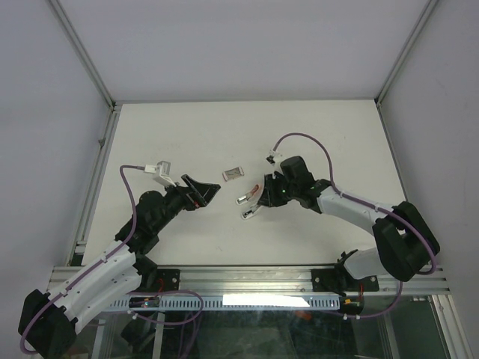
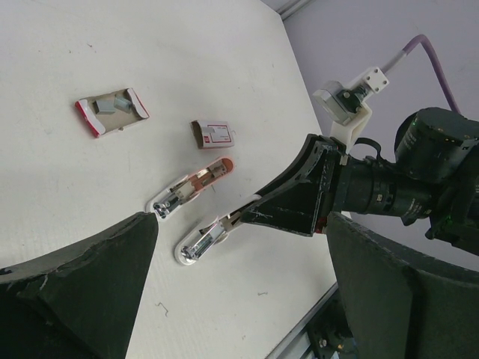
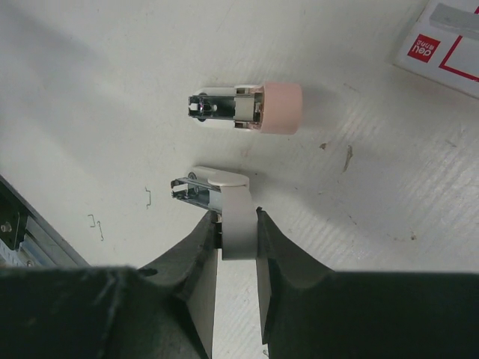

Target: Load the staples into the stapler

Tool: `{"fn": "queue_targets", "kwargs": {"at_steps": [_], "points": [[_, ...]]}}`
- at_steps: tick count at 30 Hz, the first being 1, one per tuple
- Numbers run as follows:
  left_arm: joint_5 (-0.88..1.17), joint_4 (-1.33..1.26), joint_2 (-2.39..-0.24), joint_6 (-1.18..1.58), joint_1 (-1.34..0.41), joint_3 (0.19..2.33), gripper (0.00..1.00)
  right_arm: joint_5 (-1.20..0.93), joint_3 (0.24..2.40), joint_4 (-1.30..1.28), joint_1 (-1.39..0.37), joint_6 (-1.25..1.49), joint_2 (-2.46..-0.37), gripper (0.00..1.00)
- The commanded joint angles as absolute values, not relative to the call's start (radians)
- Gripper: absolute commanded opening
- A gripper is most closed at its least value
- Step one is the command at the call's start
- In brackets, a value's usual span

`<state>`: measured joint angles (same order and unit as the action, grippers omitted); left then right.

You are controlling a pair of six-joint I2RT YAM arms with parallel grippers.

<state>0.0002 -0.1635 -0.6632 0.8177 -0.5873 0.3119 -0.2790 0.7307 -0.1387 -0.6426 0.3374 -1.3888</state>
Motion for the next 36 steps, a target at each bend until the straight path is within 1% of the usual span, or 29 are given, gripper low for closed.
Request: {"fn": "queue_targets", "kwargs": {"at_steps": [1, 5, 11, 14, 20, 29, 33, 36], "points": [[-0.014, -0.199, -0.665, 0.804, -0.579, 0.311, 0.99, -0.286, 0.726, -0.083, -0.628, 0.338, -1.382, 0.03], [-0.014, -0.198, -0.67, 0.806, -0.579, 0.313, 0.99, -0.283, 0.715, -0.081, -0.615, 0.335, -1.388, 0.06], [-0.015, -0.198, -0.676, 0.804, -0.579, 0.314, 0.99, -0.28, 0.697, -0.067, -0.605, 0.339, -1.387, 0.19], [-0.017, -0.199, -0.679, 0.804, -0.578, 0.316, 0.99, -0.277, 0.691, -0.059, -0.602, 0.338, -1.385, 0.27], [-0.015, -0.199, -0.681, 0.804, -0.579, 0.319, 0.99, -0.285, 0.683, -0.052, -0.594, 0.338, -1.377, 0.4], [-0.03, -0.165, -0.697, 0.774, -0.578, 0.345, 0.99, -0.246, 0.689, -0.092, -0.575, 0.322, -1.291, 0.68], [-0.014, -0.147, -0.75, 0.699, -0.548, 0.383, 0.99, -0.179, 0.73, -0.165, -0.569, 0.309, -1.235, 0.71], [0.073, -0.181, -0.831, 0.672, -0.456, 0.406, 0.99, -0.105, 0.781, -0.211, -0.569, 0.31, -1.208, 0.71]]}}
